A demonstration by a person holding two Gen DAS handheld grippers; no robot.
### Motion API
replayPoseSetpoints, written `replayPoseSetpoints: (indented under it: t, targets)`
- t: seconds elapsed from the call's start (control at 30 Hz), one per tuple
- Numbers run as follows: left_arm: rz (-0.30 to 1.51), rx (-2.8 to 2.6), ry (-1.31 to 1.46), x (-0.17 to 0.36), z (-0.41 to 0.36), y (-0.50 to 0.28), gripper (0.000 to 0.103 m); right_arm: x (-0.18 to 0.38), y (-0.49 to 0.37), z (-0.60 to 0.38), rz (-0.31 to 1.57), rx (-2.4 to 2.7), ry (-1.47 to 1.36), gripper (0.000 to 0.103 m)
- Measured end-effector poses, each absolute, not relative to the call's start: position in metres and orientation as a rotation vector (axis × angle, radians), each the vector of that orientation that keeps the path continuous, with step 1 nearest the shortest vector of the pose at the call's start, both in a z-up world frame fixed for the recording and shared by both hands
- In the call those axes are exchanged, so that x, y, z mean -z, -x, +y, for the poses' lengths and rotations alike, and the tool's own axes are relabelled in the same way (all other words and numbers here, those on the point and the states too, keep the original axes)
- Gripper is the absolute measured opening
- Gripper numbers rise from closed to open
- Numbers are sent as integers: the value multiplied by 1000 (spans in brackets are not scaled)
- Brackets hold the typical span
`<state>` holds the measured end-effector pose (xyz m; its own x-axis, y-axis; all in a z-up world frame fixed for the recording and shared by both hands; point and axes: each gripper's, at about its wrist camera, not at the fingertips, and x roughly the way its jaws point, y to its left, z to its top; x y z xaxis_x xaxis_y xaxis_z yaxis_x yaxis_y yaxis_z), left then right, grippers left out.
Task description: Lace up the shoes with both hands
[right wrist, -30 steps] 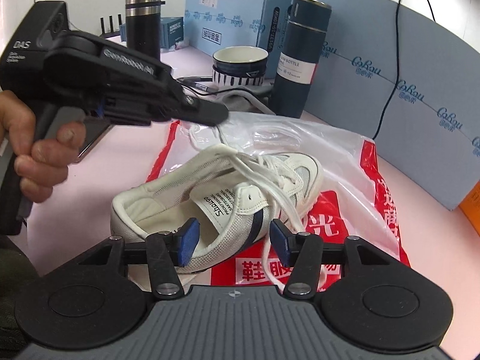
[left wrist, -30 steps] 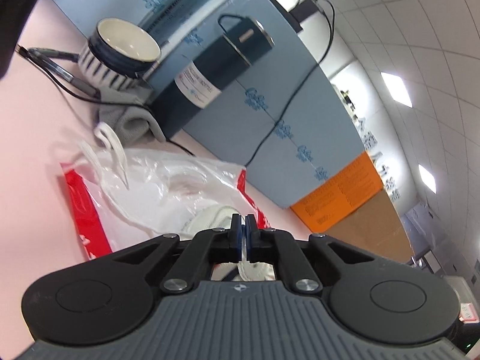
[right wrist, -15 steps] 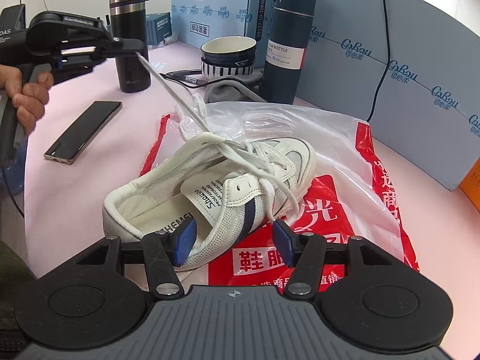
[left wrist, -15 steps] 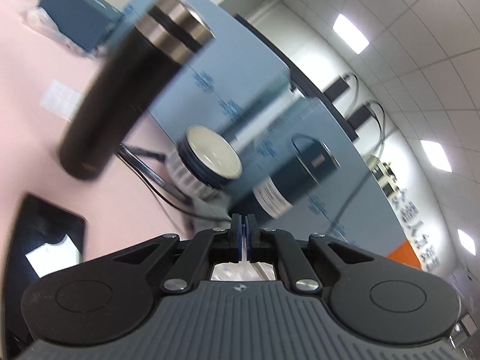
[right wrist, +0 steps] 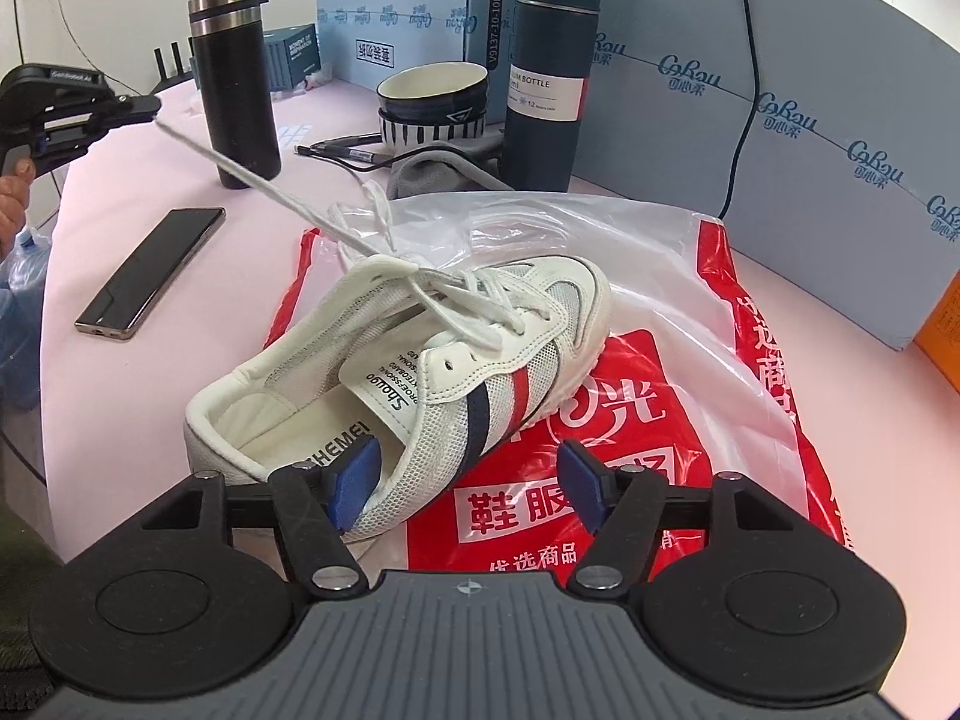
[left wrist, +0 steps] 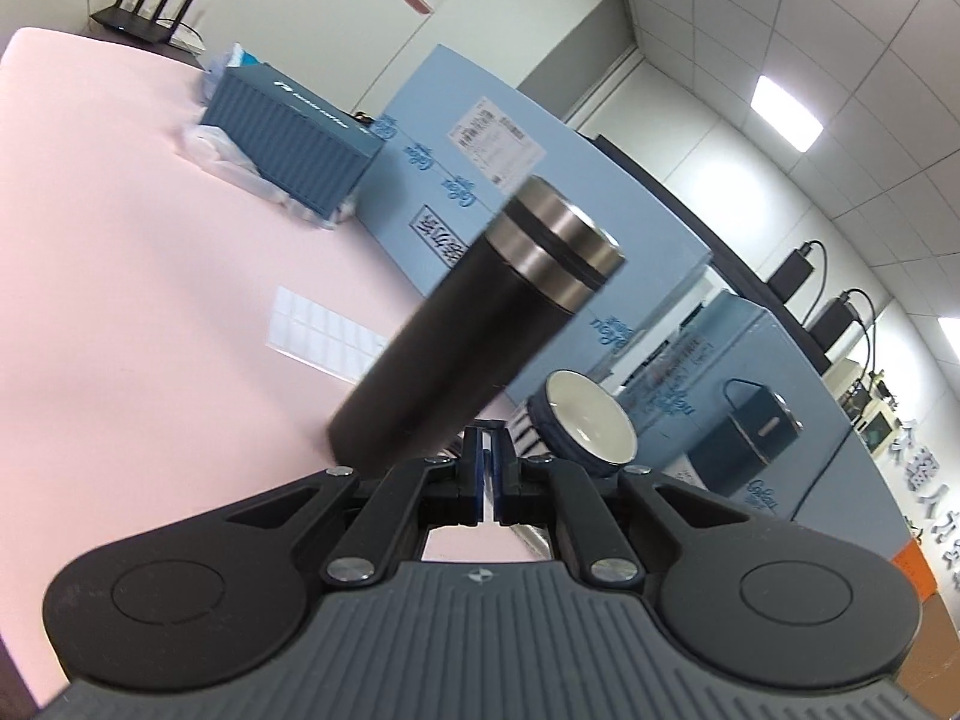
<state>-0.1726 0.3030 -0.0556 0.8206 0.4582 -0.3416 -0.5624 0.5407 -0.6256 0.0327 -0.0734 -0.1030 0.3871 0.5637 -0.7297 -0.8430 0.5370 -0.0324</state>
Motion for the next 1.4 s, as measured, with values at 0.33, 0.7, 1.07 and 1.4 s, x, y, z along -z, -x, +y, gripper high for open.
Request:
replayPoseSetpoints:
  t: [0.33,0.7,1.07,1.4]
  targets:
    - [267,-771,733,66,304,177,25,103,-35,-75,734,-910,417,70]
    - [517,-127,-151,48,203,55,32,104,-38,-77,739,-907,399,75]
    - [710,338,-620,63,197,-21,30,106,-44,-77,753,-907,393,84]
    - [845,460,-785,96,193,-51,28,107,-45,-75,768,-898,385,86]
